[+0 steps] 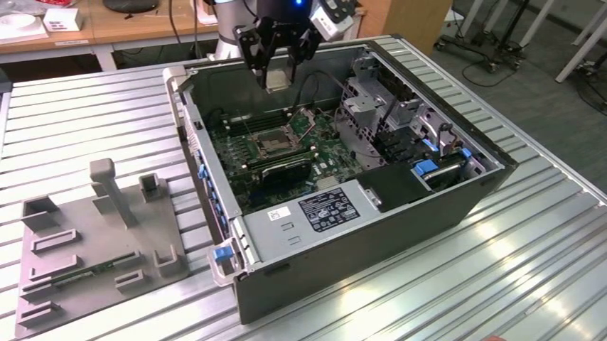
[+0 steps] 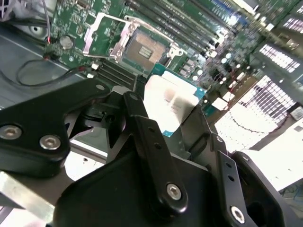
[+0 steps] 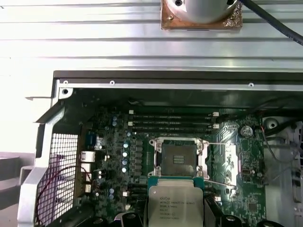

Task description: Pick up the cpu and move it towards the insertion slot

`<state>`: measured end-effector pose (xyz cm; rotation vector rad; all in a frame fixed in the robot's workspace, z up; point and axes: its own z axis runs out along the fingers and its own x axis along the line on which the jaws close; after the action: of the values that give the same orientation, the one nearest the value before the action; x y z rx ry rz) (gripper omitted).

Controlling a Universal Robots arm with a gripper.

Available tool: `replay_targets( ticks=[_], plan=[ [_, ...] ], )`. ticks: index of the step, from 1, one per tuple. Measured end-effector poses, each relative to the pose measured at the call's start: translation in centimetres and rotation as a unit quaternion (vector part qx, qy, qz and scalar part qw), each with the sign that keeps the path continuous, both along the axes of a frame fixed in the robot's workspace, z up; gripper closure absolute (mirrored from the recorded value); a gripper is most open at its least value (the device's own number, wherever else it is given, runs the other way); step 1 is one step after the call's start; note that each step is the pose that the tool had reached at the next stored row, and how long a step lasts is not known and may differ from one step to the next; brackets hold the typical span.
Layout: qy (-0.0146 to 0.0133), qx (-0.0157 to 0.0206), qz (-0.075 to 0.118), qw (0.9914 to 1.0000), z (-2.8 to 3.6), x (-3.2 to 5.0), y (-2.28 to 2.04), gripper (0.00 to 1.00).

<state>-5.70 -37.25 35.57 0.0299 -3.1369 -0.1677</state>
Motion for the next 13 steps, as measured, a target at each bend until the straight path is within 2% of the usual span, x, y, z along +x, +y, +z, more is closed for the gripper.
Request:
replay_targets(
  ticks=[3,8,13],
  plan=[
    [0.0000,0.0022,0.000,1.00000,-0.31,0.00,0.44,0.45],
    [-0.0001,0.0034,0.000,0.99999,-0.80,0.00,1.26,0.45],
    [0.0000,0.0037,0.000,0.99999,-1.09,0.01,1.56,0.45]
  ],
)
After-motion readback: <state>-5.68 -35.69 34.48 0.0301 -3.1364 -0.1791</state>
